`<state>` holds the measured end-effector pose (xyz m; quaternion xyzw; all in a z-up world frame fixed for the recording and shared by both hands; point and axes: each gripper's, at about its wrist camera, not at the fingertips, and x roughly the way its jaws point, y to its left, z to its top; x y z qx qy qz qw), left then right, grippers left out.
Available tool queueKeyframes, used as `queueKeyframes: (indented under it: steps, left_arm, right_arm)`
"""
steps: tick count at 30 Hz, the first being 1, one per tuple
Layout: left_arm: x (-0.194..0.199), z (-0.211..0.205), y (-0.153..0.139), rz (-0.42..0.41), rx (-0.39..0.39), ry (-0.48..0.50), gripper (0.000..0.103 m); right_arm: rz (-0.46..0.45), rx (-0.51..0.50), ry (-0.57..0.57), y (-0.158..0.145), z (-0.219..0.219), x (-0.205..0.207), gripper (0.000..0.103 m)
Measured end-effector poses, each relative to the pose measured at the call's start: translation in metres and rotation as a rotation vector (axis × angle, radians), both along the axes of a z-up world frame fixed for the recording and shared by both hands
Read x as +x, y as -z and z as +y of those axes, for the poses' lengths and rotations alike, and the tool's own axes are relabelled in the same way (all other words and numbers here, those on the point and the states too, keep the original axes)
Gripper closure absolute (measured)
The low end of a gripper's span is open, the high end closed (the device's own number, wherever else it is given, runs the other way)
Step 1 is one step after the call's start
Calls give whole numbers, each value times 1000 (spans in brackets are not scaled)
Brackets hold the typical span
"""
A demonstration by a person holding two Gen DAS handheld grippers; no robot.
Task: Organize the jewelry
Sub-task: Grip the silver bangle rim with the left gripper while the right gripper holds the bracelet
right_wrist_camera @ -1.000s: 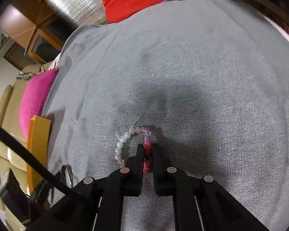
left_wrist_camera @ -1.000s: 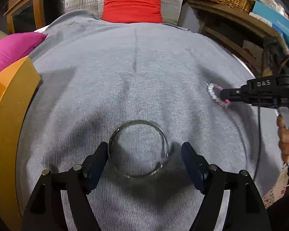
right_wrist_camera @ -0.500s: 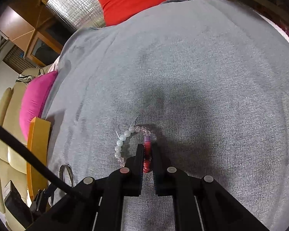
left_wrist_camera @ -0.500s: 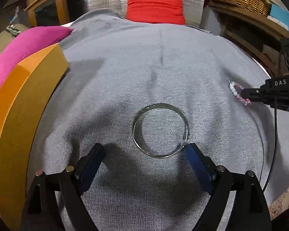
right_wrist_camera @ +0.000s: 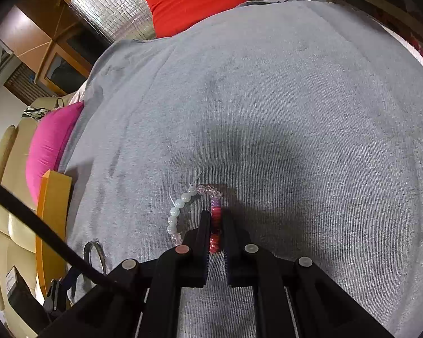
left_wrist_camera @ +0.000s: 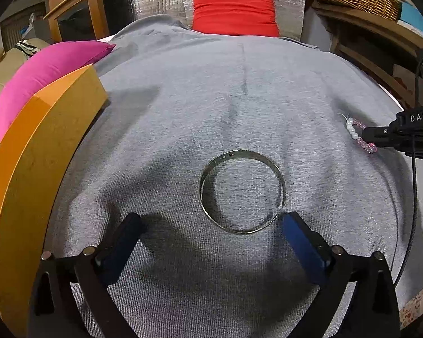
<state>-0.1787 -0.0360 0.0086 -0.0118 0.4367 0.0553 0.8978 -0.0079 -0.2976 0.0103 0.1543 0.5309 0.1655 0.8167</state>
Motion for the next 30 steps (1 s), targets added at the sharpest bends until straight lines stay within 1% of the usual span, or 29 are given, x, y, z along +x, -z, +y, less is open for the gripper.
queueKeyframes:
  steps: [4,17,23,26,30]
  left_arm:
    - [2,2,1,3,-1,-6,0]
    - [9,6,5,12,-18,-6,0]
    - [18,11,1,32,-35,6,0]
    - [23,12,-2,24,-14,1,0]
    - [33,9,0,26,-33,23,0]
  right_arm:
    - [-13,-9,6,0,3,0,92]
    - [-63,-51,5,-2,13,-3,92]
    - [-62,-39,-2,-1,9,-3,92]
    - [-58,-32,-6,-1,8,-2,92]
    - [-47,-23,-3,-1,7,-1,92]
